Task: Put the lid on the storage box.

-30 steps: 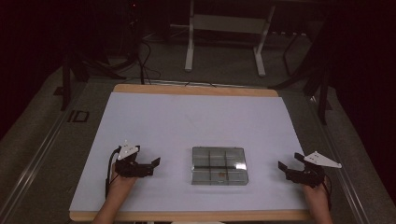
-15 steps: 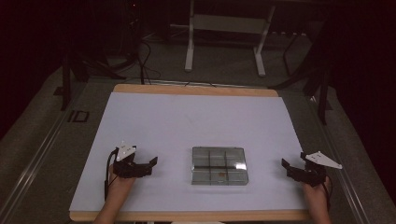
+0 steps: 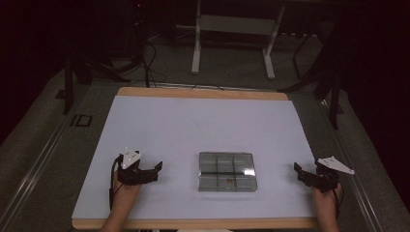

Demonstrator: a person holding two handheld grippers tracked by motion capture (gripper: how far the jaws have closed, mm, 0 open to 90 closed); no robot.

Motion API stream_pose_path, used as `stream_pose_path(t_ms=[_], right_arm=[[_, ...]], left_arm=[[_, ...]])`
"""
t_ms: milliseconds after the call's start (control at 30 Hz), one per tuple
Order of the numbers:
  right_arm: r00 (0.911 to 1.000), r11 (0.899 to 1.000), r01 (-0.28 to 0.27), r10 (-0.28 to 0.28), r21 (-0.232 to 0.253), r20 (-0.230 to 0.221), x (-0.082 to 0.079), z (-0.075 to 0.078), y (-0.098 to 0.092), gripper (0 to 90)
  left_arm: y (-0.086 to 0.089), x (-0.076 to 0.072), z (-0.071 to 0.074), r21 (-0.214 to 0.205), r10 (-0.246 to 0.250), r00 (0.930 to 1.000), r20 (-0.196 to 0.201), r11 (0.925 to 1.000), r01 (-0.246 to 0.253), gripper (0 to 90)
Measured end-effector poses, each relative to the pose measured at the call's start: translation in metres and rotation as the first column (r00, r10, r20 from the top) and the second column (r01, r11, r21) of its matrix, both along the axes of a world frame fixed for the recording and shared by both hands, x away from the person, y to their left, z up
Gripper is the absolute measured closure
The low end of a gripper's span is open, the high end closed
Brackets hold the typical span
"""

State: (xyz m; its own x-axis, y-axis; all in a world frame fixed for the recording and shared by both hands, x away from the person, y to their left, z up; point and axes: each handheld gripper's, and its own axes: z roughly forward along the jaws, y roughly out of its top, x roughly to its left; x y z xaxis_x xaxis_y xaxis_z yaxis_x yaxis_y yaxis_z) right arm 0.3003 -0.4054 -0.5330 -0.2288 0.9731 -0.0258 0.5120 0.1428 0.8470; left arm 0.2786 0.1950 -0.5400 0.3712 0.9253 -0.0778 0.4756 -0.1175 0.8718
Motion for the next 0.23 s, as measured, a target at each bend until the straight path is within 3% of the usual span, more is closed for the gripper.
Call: stream_pose_path(t_ms=[233], right_arm=[[0.9999,1.0,0.012,-0.012,0.01,-0.003,0.0,-0.0001,-0.0009,13.1]], left_arm=[[0.0008,-0.0012,-0.0001,-0.007,0.036,0.9993,0.009,0.9993,-0.036,2.0]])
